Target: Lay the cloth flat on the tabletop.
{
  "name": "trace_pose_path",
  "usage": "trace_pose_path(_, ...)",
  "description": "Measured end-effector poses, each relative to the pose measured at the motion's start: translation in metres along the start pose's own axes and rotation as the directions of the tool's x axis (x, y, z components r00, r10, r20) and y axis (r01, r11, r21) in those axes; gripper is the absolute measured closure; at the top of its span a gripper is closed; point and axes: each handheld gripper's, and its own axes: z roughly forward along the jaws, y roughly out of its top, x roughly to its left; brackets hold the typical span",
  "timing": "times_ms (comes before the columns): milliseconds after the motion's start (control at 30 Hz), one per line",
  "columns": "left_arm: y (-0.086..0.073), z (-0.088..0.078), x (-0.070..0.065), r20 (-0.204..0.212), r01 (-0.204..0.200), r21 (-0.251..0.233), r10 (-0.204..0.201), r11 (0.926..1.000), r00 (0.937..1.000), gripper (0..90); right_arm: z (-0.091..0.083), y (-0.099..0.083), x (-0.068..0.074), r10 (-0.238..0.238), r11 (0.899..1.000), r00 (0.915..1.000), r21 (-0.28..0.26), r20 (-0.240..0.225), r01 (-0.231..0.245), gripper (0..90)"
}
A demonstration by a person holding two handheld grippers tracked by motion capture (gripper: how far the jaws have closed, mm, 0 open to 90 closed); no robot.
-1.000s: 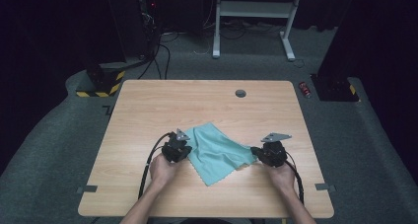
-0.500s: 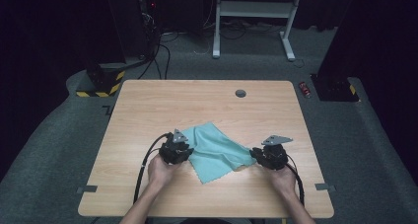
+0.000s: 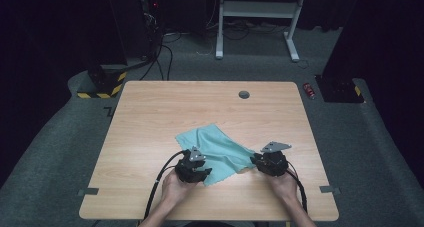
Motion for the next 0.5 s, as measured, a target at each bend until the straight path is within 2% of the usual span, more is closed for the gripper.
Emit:
trace_pose_path(67, -0.001, 0.002, 0.000, -0.005, -0.009, 0.012, 0.009, 0.9999, 0.9999, 59.3, 0.003, -0.002, 0.005, -0.023, 1.000, 0.9997, 0.015, -0.009, 0.023, 73.3)
trace_pose_path(133, -0.003, 0.002, -0.003, -0.037, -0.032, 0.003, 0.032, 0.9995, 0.9988, 62.0, 0.006, -0.002, 0.006, -0.029, 0.999, 0.9995, 0.028, -0.011, 0.030, 73.9)
trace_pose_path(167, -0.003, 0.001, -0.003, -0.044, -0.047, 0.003, 0.048, 0.9989, 0.9979, 67.1, 0.006, -0.003, 0.007, -0.042, 0.999, 0.9991, 0.018, -0.006, 0.042, 75.4)
trace_pose_path(200, -0.004, 0.001, -0.002, -0.033, -0.052, 0.001, 0.052, 0.9986, 0.9981, 72.0, 0.006, -0.003, 0.007, -0.045, 0.999, 0.9990, 0.020, -0.006, 0.045, 78.9)
trace_pose_path(233, -0.004, 0.001, -0.003, -0.032, -0.063, 0.001, 0.063, 0.9980, 0.9975, 80.9, 0.006, -0.003, 0.006, -0.049, 0.999, 0.9987, 0.021, -0.018, 0.049, 84.9)
trace_pose_path(267, -0.004, 0.001, -0.003, -0.032, -0.063, 0.001, 0.063, 0.9980, 0.9975, 84.6, 0.006, -0.003, 0.006, -0.049, 0.999, 0.9987, 0.021, -0.018, 0.049, 84.9)
trace_pose_path(367, -0.004, 0.000, -0.004, -0.025, -0.081, 0.011, 0.081, 0.9967, 0.9964, 89.3, 0.005, -0.003, 0.013, -0.090, 0.996, 0.9960, 0.030, 0.000, 0.090, 89.1)
trace_pose_path(433, -0.005, -0.002, 0.000, 0.004, -0.078, 0.018, 0.078, 0.9968, 0.9969, 89.7, 0.004, -0.003, 0.015, -0.098, 0.995, 0.9952, 0.028, -0.003, 0.098, 89.2)
trace_pose_path(467, -0.005, -0.002, 0.000, 0.004, -0.078, 0.018, 0.078, 0.9968, 0.9969, 89.7, 0.004, -0.003, 0.015, -0.098, 0.995, 0.9952, 0.028, -0.003, 0.098, 89.2)
trace_pose_path(500, -0.005, -0.004, 0.002, 0.018, -0.071, 0.015, 0.070, 0.9974, 0.9974, 89.7, 0.001, -0.003, 0.016, -0.086, 0.996, 0.9960, 0.014, -0.026, 0.087, 89.2)
